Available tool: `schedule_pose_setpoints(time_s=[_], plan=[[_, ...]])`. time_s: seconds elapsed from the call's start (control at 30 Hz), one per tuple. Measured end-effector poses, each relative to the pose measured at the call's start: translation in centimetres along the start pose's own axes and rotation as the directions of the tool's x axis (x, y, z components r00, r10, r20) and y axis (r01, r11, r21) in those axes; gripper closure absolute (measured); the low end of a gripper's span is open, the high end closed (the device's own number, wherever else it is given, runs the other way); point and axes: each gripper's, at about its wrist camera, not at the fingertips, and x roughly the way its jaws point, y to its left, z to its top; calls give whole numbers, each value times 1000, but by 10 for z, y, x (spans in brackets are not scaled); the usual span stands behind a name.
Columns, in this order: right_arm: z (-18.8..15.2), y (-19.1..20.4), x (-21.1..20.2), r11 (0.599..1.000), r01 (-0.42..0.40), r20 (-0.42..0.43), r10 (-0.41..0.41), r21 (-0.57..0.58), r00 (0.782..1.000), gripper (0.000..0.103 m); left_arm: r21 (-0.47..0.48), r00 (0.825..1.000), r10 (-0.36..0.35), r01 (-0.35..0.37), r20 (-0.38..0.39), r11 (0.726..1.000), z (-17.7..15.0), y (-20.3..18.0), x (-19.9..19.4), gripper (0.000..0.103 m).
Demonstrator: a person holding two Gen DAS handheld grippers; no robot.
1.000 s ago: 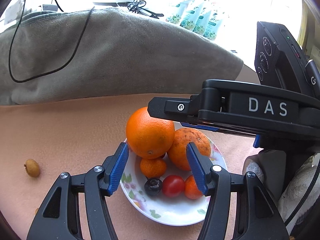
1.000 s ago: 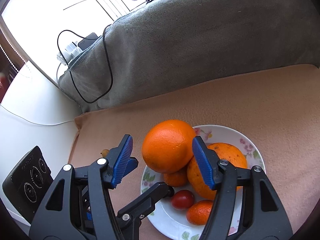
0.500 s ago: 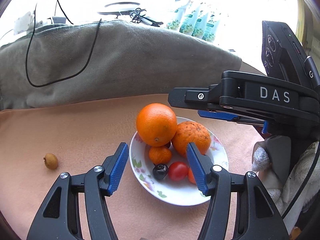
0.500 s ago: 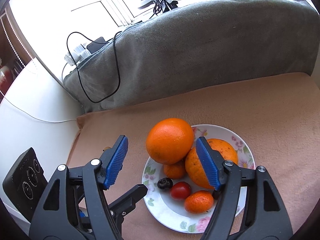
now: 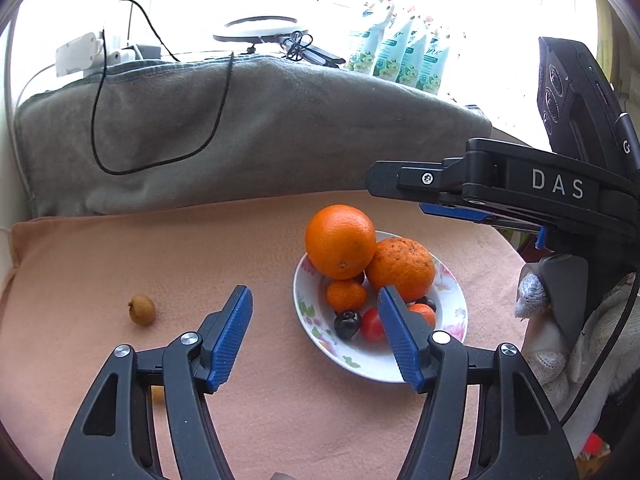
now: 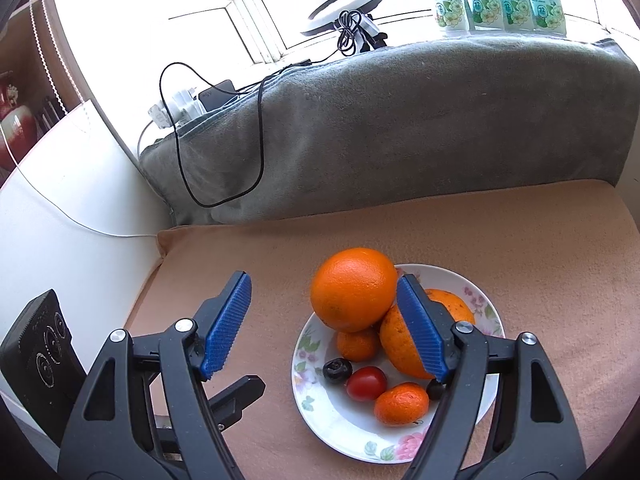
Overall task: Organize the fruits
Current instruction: 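Move both grippers toward the two small brown longans on the blanket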
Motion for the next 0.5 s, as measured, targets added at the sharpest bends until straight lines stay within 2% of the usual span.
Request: schedule_pose_setpoints(time_s=[0.33, 0.5], plan=[[5, 29, 18, 997, -62, -37, 60, -49, 998, 25, -59, 998, 61, -60, 10, 996, -10, 37, -20, 38], [5, 40, 28, 996, -62, -67, 58, -65, 996, 25, -106, 996, 90, -88, 12, 990, -21, 61, -32, 38]])
